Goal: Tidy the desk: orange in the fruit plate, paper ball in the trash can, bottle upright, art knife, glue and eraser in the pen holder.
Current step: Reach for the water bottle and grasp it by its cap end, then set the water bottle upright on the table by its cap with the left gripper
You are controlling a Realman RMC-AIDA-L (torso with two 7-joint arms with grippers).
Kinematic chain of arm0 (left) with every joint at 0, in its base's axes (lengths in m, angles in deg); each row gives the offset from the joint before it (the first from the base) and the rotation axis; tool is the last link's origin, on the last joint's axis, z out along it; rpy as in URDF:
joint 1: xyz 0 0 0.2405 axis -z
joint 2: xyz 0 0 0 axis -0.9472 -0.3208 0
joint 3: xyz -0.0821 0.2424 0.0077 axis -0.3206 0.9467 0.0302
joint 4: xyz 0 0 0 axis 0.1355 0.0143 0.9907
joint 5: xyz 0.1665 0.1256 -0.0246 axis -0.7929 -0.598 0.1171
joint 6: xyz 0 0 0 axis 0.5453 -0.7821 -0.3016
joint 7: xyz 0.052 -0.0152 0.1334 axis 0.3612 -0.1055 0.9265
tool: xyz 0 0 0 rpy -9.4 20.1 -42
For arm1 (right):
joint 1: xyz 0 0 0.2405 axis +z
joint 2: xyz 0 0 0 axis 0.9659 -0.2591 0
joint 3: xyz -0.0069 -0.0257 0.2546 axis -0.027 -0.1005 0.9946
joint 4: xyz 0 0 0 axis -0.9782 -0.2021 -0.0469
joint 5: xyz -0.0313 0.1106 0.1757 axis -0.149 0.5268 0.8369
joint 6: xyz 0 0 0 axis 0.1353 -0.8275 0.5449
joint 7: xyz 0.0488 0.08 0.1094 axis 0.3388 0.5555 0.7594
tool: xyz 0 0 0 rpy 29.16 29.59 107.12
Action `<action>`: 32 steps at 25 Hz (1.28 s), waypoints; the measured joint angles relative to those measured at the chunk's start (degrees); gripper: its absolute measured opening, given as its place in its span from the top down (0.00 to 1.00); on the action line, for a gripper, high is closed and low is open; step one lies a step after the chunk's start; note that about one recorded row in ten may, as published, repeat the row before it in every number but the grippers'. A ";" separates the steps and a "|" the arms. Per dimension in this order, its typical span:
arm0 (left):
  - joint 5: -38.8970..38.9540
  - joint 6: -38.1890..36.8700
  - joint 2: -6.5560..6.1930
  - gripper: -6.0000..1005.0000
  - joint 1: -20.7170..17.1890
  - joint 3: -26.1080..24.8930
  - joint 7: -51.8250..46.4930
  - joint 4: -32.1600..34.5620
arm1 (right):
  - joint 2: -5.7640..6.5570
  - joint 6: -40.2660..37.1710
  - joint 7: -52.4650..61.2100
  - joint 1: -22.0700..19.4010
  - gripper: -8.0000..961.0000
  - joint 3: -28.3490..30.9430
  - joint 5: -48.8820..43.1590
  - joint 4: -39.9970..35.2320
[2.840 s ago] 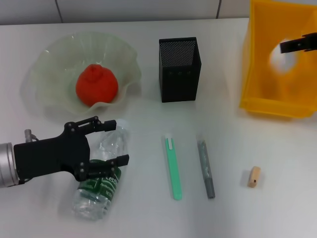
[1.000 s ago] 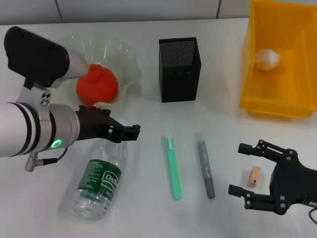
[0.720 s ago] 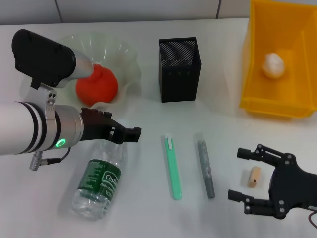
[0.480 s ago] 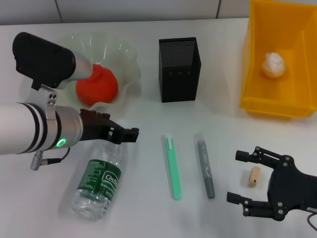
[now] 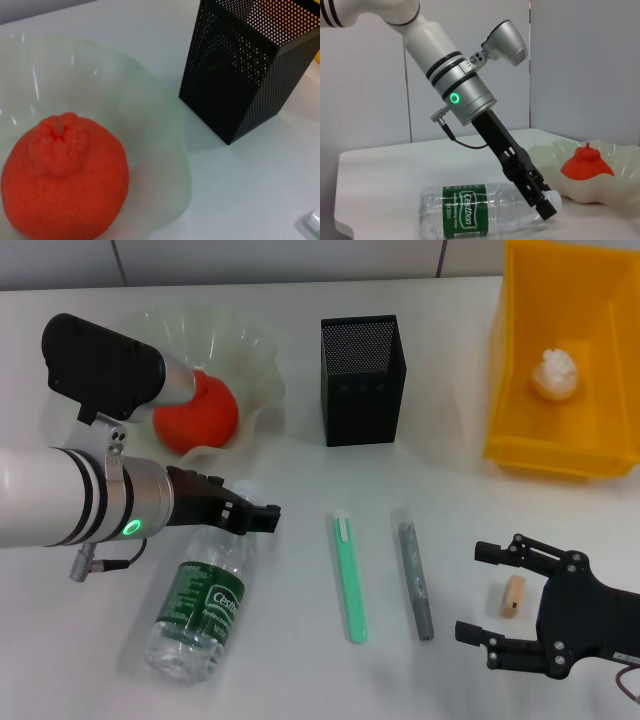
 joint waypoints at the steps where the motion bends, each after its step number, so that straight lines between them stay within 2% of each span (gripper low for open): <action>1: 0.01 0.06 0.00 0.18 0.03 -0.01 -0.01 -0.19 | 0.03 0.02 0.02 0.10 0.12 0.00 -0.02 0.30; 5: 0.01 0.08 0.00 0.18 0.63 -0.10 -0.01 -1.27 | 0.08 0.04 0.06 0.31 0.12 0.00 -0.03 0.73; 11: -0.09 -1.76 -0.08 0.39 2.04 -0.32 0.47 -1.59 | 0.07 0.05 0.58 0.56 0.12 0.00 -0.03 0.78; 19: -0.42 -2.48 -0.35 0.50 1.48 -0.31 2.26 -0.11 | 0.15 0.03 2.34 0.71 0.12 0.00 -0.03 0.36; 24: 0.57 -2.96 -0.49 0.55 -0.55 -1.31 6.86 3.08 | 0.13 -0.26 2.50 0.71 0.12 0.01 -0.03 0.29; 28: 9.92 -3.92 -0.60 0.55 -4.24 -7.04 18.18 5.58 | 0.12 -0.36 2.97 0.71 0.12 0.02 -0.03 0.23; 32: 28.05 -5.49 -0.66 0.55 -9.17 -15.44 39.76 4.89 | 0.12 -0.36 3.79 0.71 0.12 0.29 -0.04 0.14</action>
